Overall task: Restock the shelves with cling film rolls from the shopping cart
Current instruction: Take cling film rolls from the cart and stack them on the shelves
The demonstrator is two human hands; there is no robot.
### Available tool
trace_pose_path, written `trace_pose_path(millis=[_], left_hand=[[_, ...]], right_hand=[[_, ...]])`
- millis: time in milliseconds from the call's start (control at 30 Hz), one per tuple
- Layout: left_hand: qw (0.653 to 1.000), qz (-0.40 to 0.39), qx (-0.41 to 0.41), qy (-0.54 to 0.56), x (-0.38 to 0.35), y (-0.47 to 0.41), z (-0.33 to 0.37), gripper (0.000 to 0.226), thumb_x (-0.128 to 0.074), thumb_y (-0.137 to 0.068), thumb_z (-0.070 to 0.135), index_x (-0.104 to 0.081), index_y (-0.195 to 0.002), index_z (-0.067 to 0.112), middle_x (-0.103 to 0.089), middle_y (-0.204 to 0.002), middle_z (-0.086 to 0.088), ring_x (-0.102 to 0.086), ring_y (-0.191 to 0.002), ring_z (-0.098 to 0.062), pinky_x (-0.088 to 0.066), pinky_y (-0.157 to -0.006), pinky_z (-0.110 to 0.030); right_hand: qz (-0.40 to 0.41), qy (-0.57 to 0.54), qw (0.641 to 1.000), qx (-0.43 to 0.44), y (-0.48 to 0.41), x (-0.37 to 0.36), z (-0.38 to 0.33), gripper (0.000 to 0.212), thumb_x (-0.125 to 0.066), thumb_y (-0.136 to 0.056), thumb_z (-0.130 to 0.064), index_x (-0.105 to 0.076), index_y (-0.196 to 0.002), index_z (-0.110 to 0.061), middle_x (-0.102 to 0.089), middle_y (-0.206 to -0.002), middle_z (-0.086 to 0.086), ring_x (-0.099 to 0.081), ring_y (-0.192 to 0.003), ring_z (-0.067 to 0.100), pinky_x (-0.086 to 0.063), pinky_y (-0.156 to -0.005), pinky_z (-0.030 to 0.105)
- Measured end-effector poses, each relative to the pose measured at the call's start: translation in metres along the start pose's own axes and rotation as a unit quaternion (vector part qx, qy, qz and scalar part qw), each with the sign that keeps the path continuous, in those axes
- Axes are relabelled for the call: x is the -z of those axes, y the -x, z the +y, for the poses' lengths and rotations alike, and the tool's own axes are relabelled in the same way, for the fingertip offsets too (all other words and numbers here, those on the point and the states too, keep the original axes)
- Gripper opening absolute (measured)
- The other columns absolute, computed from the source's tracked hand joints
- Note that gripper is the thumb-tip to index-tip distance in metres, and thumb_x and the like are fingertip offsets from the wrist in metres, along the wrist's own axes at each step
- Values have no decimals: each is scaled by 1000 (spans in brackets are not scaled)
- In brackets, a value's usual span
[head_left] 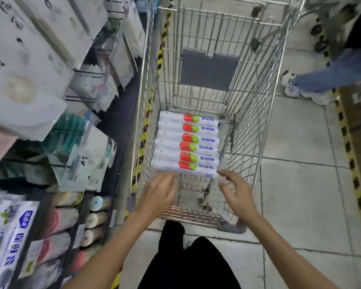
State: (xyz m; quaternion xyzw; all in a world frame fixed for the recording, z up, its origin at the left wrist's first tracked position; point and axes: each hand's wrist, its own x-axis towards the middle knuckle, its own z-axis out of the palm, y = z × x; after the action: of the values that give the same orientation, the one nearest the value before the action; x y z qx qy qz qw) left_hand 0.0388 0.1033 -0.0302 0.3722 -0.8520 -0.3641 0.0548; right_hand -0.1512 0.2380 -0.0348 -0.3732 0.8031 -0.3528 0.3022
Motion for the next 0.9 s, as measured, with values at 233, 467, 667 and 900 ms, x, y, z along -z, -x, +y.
trace_pose_path(millis=[233, 467, 667, 900], left_hand=[[992, -96, 37, -69, -56, -102, -46, 35, -38, -100, 17, -45, -133, 6, -51, -134, -8, -44, -125, -20, -25, -98, -22], [956, -170, 56, -234, -136, -139, -123, 55, -70, -66, 35, -64, -114, 7, -66, -110, -11, -64, -103, -27, -50, -89, -42], [941, -166, 62, -289, -156, -148, -124, 66, -65, -83, 26, -34, -139, 13, -45, -131, -6, -40, -125, -23, -24, -108, -34], [936, -188, 46, -295, -171, -143, -136, 55, -64, -85, 20, -38, -132, 11, -45, -133, -8, -39, -125, -25, -26, -106, -32]], right_hand=[[-90, 89, 991, -44, -127, -72, 59, 38, -56, -93, -25, -55, -127, -11, -56, -131, 7, -48, -123, 23, -33, -96, 26], [-190, 232, 954, 22, -187, -132, 121, 27, -55, -89, -13, -59, -115, -4, -60, -116, 17, -55, -106, 34, -47, -84, 39], [-178, 367, 912, 37, -200, -152, 126, 51, -58, -90, -23, -44, -134, -2, -46, -131, 18, -43, -117, 34, -39, -93, 41], [-155, 439, 885, 36, -210, -166, 125, 58, -69, -83, -17, -41, -132, -5, -49, -129, 12, -47, -117, 29, -40, -91, 36]])
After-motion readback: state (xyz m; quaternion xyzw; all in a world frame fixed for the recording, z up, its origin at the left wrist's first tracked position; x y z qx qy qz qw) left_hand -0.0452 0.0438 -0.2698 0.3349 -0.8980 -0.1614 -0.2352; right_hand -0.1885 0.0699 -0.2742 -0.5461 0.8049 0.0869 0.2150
